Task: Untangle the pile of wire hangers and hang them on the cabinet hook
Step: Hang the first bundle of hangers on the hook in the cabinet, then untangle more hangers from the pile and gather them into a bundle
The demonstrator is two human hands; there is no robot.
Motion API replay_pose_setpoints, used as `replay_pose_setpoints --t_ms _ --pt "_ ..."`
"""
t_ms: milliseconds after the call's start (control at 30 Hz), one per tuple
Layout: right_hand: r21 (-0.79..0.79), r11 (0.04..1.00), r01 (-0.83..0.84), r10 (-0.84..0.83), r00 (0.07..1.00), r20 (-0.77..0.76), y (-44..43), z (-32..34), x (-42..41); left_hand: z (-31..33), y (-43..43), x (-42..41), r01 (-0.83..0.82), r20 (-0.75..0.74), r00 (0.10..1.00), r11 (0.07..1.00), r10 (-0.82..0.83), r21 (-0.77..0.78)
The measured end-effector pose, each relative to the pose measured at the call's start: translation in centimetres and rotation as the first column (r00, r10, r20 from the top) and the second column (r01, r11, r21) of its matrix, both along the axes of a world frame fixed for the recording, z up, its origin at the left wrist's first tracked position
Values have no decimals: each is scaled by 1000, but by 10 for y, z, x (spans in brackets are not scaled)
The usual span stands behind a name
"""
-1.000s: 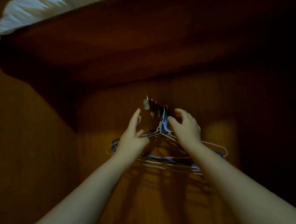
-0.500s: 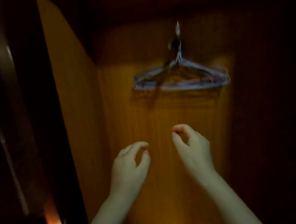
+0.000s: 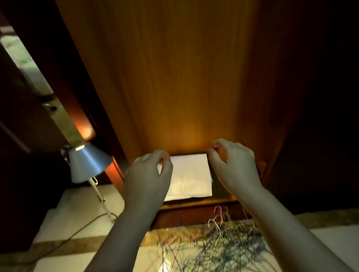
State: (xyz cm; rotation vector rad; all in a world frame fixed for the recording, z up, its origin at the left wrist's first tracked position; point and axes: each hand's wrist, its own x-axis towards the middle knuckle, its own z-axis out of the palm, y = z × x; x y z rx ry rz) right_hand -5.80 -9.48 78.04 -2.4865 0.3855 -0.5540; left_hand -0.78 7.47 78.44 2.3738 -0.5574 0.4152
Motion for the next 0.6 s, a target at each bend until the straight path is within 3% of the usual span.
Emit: replay_pose_setpoints --t_ms 300,600 --pt "61 998 31 -13 958 -286 -35 -246 -71 -218 -23 -67 -89 -227 967 986 119 140" --pt "75 996 40 -3 898 -440 -51 -542 -90 -537 -34 -91 -154 -347 906 951 244 266"
